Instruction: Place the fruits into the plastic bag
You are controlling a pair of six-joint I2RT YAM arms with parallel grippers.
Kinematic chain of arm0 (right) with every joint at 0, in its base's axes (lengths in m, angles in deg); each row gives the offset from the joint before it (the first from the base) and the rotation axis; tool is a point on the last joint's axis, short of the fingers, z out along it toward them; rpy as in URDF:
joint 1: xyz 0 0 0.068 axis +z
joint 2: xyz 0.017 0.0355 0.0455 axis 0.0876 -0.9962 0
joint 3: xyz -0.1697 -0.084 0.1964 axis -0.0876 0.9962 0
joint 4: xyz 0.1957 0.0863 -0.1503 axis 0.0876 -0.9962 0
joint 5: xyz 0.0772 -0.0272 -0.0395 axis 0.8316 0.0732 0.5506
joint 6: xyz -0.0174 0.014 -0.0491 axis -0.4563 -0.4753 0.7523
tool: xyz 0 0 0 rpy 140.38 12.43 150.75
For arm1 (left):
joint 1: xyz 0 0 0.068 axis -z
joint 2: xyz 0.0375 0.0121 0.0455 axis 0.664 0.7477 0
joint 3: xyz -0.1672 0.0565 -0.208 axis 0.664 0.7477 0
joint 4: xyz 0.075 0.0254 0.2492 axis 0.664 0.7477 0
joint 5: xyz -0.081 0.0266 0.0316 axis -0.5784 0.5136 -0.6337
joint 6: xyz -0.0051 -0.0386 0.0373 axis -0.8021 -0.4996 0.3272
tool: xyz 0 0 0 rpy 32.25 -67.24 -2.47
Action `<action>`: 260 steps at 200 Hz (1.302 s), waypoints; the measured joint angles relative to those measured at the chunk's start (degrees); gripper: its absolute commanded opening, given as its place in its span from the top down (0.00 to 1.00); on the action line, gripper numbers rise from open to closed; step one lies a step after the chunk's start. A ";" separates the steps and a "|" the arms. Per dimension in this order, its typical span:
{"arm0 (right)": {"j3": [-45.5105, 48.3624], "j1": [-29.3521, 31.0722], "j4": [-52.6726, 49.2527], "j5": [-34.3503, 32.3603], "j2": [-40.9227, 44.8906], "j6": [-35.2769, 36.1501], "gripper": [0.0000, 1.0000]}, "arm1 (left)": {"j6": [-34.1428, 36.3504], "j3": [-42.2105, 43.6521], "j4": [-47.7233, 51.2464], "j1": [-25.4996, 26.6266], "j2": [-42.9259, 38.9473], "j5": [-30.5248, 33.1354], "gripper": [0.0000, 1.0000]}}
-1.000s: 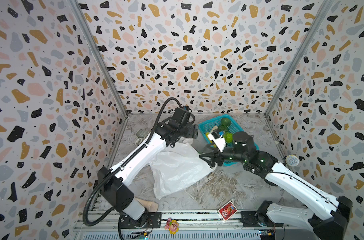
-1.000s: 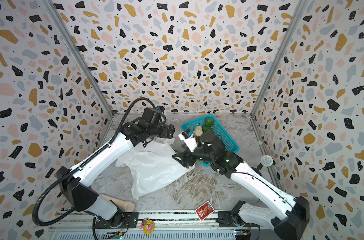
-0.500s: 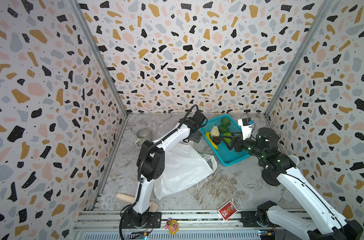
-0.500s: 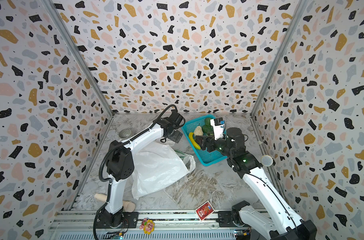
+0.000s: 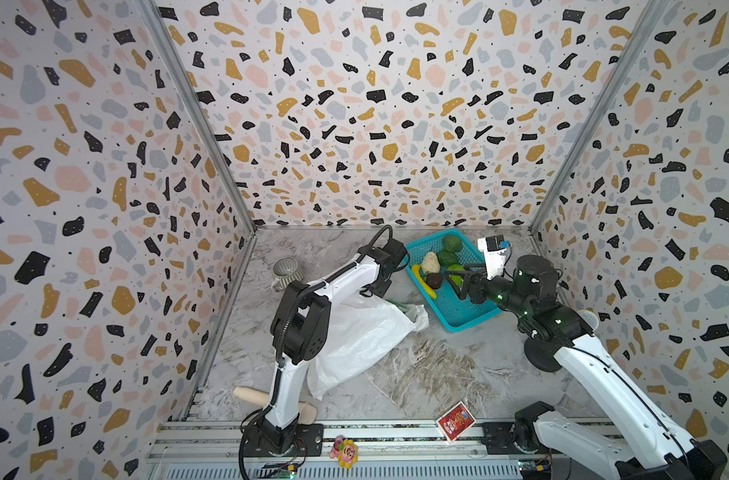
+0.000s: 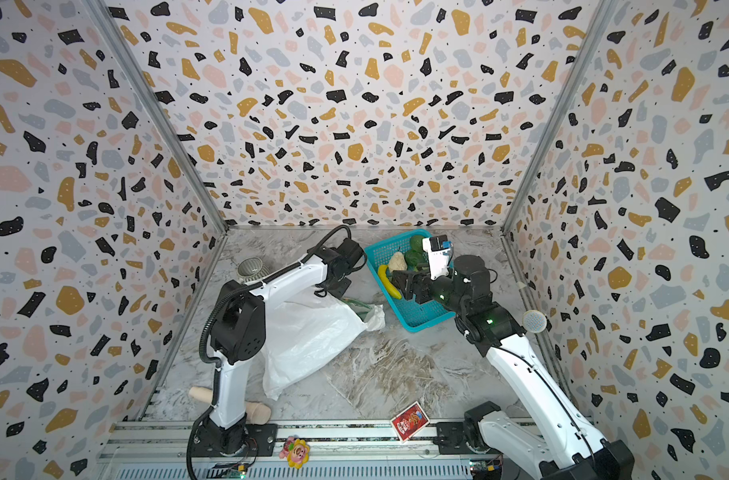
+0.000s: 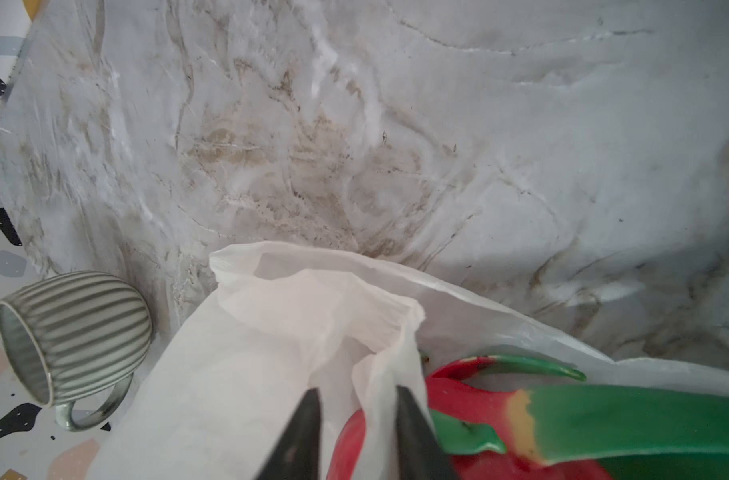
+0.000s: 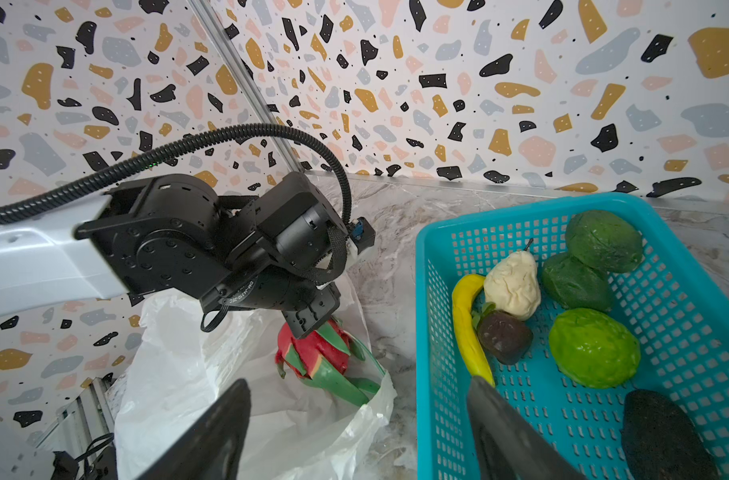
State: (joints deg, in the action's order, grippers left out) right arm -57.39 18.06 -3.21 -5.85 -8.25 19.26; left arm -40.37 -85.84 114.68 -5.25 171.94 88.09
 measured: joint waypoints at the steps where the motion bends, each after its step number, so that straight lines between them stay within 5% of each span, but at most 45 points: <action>1: 0.00 0.00 0.00 0.02 0.00 0.00 0.18 | 0.00 0.00 -0.07 0.00 0.00 0.02 1.00; 40: 0.00 0.00 -0.42 -0.02 -0.46 0.35 0.18 | 1.70 1.79 -6.12 0.00 -3.45 -0.96 1.00; 107: -0.13 0.13 -2.89 1.14 -4.66 0.68 0.19 | 2.51 19.52 -34.40 -6.84 -35.04 -19.91 1.00; 160: -0.63 7.19 -8.46 1.42 -14.56 1.68 0.18 | 2.38 31.47 -40.54 -8.00 -38.32 -26.64 1.00; 221: -5.95 9.92 -14.82 1.81 -27.98 1.31 0.21 | 1.05 37.05 -43.10 -8.02 -44.59 -26.40 1.00; 244: -8.09 9.92 -16.61 3.23 -31.91 1.07 0.30 | 0.96 37.97 -44.85 -8.02 -46.71 -25.73 1.00; 260: -9.20 9.92 -16.87 4.92 -34.88 0.55 0.54 | 0.94 38.60 -45.48 -8.02 -47.28 -25.55 1.00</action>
State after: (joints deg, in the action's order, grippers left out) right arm -66.59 27.99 -20.08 -0.94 -43.13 19.81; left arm -39.43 -47.24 69.20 -13.27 124.66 62.54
